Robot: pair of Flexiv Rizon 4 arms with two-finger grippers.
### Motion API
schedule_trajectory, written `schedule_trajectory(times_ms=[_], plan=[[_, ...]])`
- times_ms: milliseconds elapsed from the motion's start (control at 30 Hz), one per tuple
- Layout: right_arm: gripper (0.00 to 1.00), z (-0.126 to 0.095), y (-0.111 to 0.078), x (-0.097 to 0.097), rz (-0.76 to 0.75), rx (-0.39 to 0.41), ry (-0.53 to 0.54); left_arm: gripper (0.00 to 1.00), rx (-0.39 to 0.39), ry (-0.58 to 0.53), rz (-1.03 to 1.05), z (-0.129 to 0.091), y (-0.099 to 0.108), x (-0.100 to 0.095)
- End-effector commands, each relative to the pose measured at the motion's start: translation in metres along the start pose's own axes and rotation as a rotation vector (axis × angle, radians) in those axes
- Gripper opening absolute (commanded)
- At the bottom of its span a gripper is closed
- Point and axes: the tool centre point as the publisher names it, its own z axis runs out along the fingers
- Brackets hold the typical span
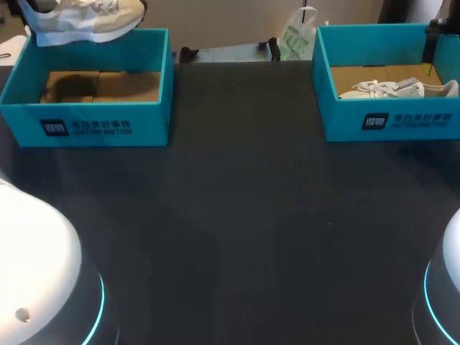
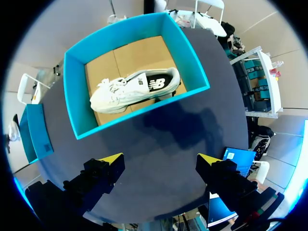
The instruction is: Take the shoe out of the shoebox, open the shoe tongue, remove and reinsert the insole, then place the shoe into the shoebox
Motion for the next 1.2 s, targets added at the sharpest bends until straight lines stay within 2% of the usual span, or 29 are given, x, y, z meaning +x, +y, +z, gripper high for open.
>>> schedule_trajectory(times_ms=[33, 333, 533, 767, 1200], plan=[[1.00, 0.000, -0.001, 0.000, 0.001, -0.002, 0.000, 0.00, -0.137, 0.029, 0.006, -0.038, -0.066, -0.011], [1.00, 0.000, -0.001, 0.000, 0.001, -0.002, 0.000, 0.00, -0.161, 0.067, 0.021, -0.065, -0.131, -0.039], [1.00, 0.000, -0.001, 0.000, 0.001, -0.002, 0.000, 0.00, -0.199, 0.092, 0.048, -0.065, -0.172, -0.058], [1.00, 0.000, -0.001, 0.000, 0.001, -0.002, 0.000, 0.00, -0.186, 0.083, 0.087, -0.065, -0.215, -0.083], [1.00, 0.000, -0.001, 0.000, 0.001, -0.002, 0.000, 0.00, -0.179, 0.074, 0.095, -0.065, -0.219, -0.087]])
